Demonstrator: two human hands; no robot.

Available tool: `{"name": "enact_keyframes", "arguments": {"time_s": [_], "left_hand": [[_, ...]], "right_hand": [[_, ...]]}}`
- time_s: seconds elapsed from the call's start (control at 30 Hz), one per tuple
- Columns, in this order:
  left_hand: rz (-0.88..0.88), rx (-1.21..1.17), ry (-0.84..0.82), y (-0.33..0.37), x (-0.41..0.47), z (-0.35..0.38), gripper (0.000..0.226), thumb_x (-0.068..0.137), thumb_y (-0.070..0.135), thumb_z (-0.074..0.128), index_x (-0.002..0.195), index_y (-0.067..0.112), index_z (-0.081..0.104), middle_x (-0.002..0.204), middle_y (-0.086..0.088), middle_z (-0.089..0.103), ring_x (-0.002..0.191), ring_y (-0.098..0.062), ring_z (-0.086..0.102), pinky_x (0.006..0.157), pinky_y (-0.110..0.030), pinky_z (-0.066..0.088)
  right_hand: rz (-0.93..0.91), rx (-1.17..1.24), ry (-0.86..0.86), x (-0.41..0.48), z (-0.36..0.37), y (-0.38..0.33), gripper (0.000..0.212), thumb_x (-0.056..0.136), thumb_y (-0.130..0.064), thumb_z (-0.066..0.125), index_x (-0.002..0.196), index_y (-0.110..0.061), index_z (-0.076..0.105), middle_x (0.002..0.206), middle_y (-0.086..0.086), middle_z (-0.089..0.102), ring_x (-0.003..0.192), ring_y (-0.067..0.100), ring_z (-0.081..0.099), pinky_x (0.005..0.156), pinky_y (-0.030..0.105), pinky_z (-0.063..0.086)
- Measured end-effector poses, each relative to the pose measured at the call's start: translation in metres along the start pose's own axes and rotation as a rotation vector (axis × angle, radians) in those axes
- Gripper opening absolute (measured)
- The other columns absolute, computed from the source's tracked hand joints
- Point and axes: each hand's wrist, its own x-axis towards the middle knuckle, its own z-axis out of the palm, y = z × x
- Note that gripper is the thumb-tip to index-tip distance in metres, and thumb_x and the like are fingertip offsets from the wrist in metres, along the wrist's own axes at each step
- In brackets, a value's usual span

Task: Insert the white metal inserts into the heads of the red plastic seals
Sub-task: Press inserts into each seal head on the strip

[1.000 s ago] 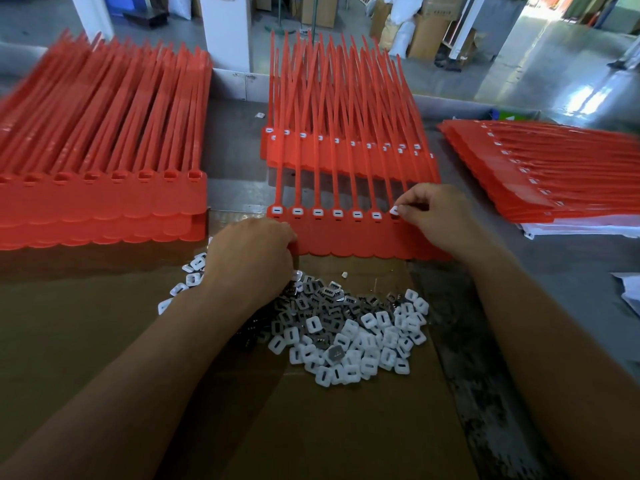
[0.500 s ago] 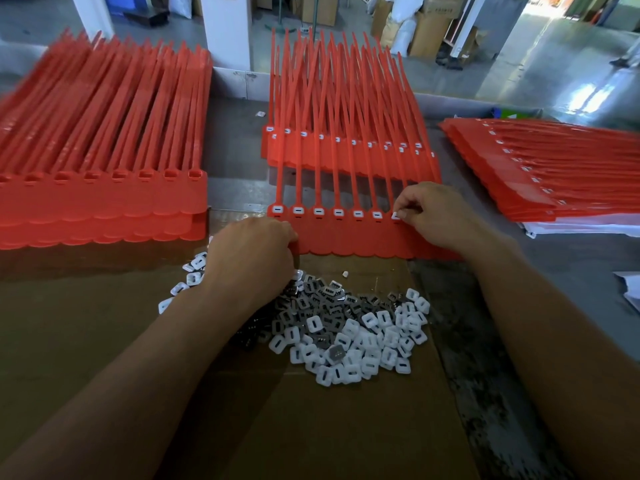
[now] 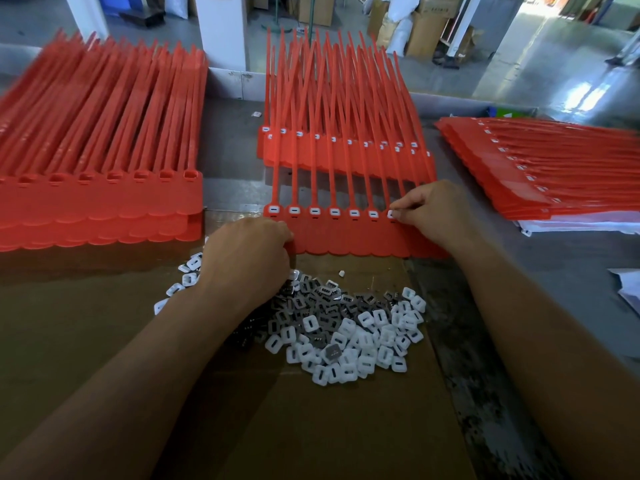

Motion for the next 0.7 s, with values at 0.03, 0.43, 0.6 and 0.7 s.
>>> {"name": "enact_keyframes", "arguments": {"time_s": [0.03,0.43,0.6,0.7], "left_hand": [[0.000,-0.001,0.000,0.000,0.000,0.000,0.035,0.087,0.014,0.042,0.113,0.025,0.063,0.120,0.006,0.062,0.108,-0.018,0.057,0.084,-0.031,0.044],[0.013,0.002,-0.005,0.000,-0.001,-0.001,0.034,0.089,0.014,0.041,0.112,0.023,0.064,0.118,0.004,0.062,0.105,-0.017,0.057,0.083,-0.030,0.045],[0.010,-0.002,-0.003,0.000,-0.001,0.000,0.035,0.087,0.013,0.042,0.112,0.023,0.064,0.118,0.004,0.063,0.106,-0.018,0.057,0.084,-0.031,0.045],[0.004,-0.007,-0.007,0.000,-0.001,-0.001,0.035,0.087,0.012,0.042,0.111,0.022,0.065,0.117,0.003,0.063,0.106,-0.019,0.057,0.084,-0.032,0.044]], "right_hand": [[0.019,0.016,-0.015,0.001,-0.001,0.000,0.014,0.074,-0.013,0.075,0.088,-0.012,0.075,0.086,-0.003,0.070,0.070,-0.003,0.055,0.063,0.012,0.038],[0.299,0.195,-0.206,0.013,-0.014,-0.019,0.015,0.068,0.003,0.075,0.073,-0.010,0.069,0.045,-0.011,0.059,0.050,0.001,0.051,0.042,0.007,0.038],[0.352,0.187,-0.247,0.018,-0.013,-0.020,0.017,0.075,0.003,0.066,0.088,-0.006,0.070,0.066,-0.004,0.059,0.061,0.005,0.051,0.056,0.016,0.041],[0.259,0.070,-0.270,0.016,-0.014,-0.023,0.016,0.070,-0.001,0.074,0.084,-0.009,0.072,0.073,-0.009,0.061,0.066,-0.001,0.048,0.060,0.018,0.037]]}}
